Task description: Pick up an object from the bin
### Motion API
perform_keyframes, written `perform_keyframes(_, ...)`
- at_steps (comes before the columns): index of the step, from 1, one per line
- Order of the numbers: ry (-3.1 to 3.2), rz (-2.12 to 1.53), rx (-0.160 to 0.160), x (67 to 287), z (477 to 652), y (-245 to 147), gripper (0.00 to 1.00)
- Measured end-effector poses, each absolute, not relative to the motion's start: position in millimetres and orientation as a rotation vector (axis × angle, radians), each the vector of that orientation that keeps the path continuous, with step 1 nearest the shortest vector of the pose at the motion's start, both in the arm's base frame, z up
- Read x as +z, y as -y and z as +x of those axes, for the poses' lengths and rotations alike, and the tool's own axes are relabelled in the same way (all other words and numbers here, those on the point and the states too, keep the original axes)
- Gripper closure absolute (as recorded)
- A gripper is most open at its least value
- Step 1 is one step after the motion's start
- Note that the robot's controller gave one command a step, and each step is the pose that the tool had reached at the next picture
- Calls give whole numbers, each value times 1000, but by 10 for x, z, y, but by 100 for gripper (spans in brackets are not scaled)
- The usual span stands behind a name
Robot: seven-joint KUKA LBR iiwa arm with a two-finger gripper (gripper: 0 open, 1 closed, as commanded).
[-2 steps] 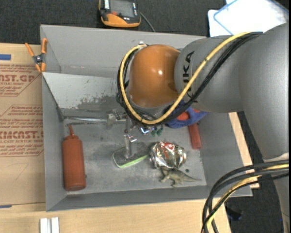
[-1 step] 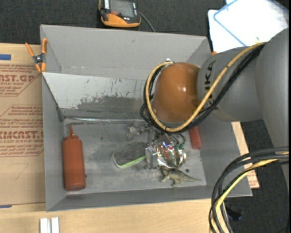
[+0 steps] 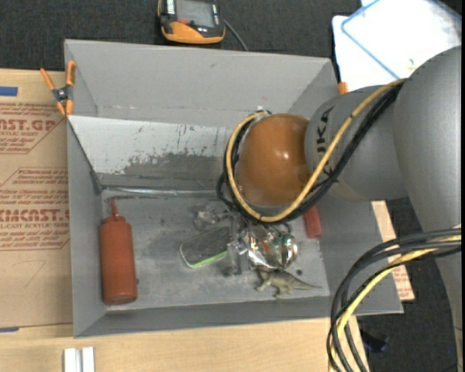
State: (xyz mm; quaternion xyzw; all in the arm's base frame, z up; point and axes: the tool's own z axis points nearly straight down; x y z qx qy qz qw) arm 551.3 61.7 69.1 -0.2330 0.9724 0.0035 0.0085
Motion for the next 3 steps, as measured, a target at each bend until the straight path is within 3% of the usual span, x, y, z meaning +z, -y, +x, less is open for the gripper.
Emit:
perform_keyframes(1, -3078, -602, 8, 702, 5305, -445, 100)
perform_keyframes(2, -3078, -602, 8, 703, 5305, -445, 100)
perform_keyframes(3, -3087, -604, 9, 1091, 5277, -449, 100)
